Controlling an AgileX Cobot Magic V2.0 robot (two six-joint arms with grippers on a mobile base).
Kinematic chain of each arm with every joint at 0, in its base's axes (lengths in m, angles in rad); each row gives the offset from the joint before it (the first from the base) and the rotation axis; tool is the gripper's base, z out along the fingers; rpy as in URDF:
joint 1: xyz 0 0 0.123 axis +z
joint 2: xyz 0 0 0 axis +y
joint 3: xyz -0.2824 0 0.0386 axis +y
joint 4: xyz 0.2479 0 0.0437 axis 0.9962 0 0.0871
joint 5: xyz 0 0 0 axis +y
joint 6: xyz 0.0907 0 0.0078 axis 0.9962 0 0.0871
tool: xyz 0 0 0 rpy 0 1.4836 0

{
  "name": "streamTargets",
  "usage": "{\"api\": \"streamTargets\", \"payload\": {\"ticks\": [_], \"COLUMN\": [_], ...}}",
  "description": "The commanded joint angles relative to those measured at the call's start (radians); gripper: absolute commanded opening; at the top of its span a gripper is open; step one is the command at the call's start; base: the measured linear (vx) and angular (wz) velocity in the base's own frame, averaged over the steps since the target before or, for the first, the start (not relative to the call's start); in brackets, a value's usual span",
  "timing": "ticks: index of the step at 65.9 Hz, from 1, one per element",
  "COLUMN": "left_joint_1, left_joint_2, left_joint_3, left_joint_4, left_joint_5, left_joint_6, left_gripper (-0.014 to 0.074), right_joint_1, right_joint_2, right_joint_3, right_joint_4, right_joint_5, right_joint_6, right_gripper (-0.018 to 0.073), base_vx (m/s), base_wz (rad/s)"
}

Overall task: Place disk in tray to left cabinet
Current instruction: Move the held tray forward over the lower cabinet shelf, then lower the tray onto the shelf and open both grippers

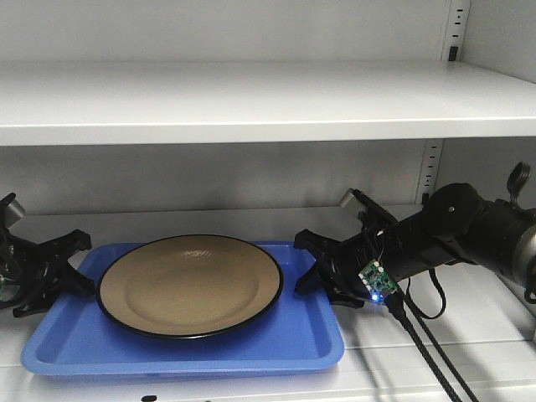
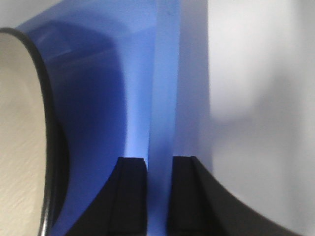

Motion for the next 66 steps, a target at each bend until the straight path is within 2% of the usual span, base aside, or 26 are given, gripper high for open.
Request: {"api": "streamTargets", "payload": {"ticks": [1, 7, 15, 25, 39, 55, 66], "left_joint_1": [-0.024, -0.021, -0.013, 0.002, 0.010, 0.010, 0.010], "left_joint_2": [-0.053, -0.057, -0.065, -0.070, -0.086, -0.089, -0.089], "left_joint_3": [-0.037, -0.037, -0.037, -0.037, -0.037, -0.037, -0.037], "left_joint_4": [-0.094, -0.079, -0.068, -0.041, 0.053, 0.051, 0.051], "left_joint_5": [-0.048, -0.075, -0.088, -0.098, -0.112, -0.095, -0.075], "left_joint_6": [0.007, 0.007, 0.007, 0.006, 0.004, 0.002, 0.002], "left_gripper": [0.0363, 0.0431, 0.0474, 0.0475, 0.0475, 0.0475, 0.0475], "right_joint_1": [0.019, 0.019, 0.019, 0.018, 0.018, 0.019, 0.019], "right_joint_2": [-0.056, -0.060, -0.074, -0.096, -0.105, -0.109, -0.109], "right_joint_3": [-0.042, -0.042, -0.042, -0.042, -0.042, -0.042, -0.042], "right_joint_4": [0.103, 0.103, 0.080, 0.016, -0.063, -0.166, -0.170], "right_joint_5": [-0.060, -0.083, -0.119, -0.169, -0.170, -0.188, -0.187], "right_joint_6": [-0.035, -0.061, -0.071, -0.071, -0.071, -0.067, -0.067], "right_gripper": [0.0284, 0.0344, 0.0396, 0.0399, 0.0399, 0.0399, 0.0399], "base_vx": [0.00, 0.00, 0.00, 0.00, 0.00, 0.00, 0.00], "base_wz": [0.00, 0.00, 0.00, 0.00, 0.00, 0.00, 0.00]}}
